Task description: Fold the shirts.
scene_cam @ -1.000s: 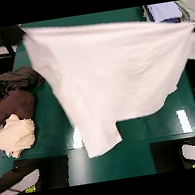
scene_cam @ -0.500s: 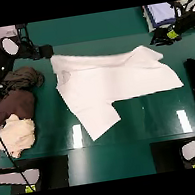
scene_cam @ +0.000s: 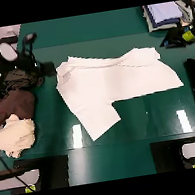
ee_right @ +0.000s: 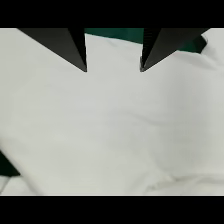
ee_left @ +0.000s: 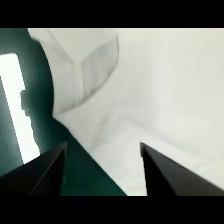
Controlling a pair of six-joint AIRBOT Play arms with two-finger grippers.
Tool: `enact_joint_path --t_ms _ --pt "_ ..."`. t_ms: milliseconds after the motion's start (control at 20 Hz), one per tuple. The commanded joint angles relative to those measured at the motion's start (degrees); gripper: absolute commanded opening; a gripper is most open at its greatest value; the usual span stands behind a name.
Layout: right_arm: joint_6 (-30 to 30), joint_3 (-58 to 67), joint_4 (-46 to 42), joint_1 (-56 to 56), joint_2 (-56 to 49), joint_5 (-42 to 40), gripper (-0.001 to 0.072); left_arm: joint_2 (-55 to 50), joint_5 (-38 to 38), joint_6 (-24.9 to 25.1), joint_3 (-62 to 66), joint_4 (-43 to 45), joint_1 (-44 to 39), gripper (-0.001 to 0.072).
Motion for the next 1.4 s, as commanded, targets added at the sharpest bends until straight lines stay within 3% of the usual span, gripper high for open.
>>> enact_joint_path --t_ms 0,150,350,600,750,1050,1150,1200,1350 --pt "-1.2 -14.86 0.63 -1.62 9.68 -2.29 0.0394 9.86 4.57 -0.72 -20.57 -8.15 -0.02 0.054" --pt "-1.22 -25.03 0.72 -1.22 16.02 -6.19 0.0393 16.41 10.47 -0.55 -34.64 -16.13 -0.02 0.054" --pt "-1.22 -31.47 3.91 -0.94 20.7 -8.52 0.0393 17.57 17.22 1.38 -42.27 -23.28 -0.85 0.054" --pt "-1.22 -32.59 5.09 -0.92 23.56 -9.49 0.0393 17.44 22.21 2.49 -43.01 -25.22 -7.85 0.054" --pt "-1.22 -32.59 5.09 -0.94 24.72 -9.2 0.0385 17.25 24.92 0.7 -43.01 -25.0 -11.56 0.0539" --pt "-1.22 -32.59 4.92 -0.94 27.78 -8.87 0.0385 15.87 26.75 -1.53 -42.99 -25.05 -11.98 0.0534" --pt "-1.22 -32.59 3.87 -1.14 28.87 -8.5 0.0385 15.98 29.27 -2.49 -42.82 -25.2 -11.8 0.0162" --pt "-1.22 -32.59 2.49 -1.88 29.27 -7.3 0.0385 16.22 30.51 -2.45 -42.77 -25.2 -11.8 0.0025" --pt "-1.22 -33.2 -3.67 -7.85 28.74 -1.11 0.0385 17.35 29.53 -2.78 -40.61 -24.79 -10.36 0.0021"
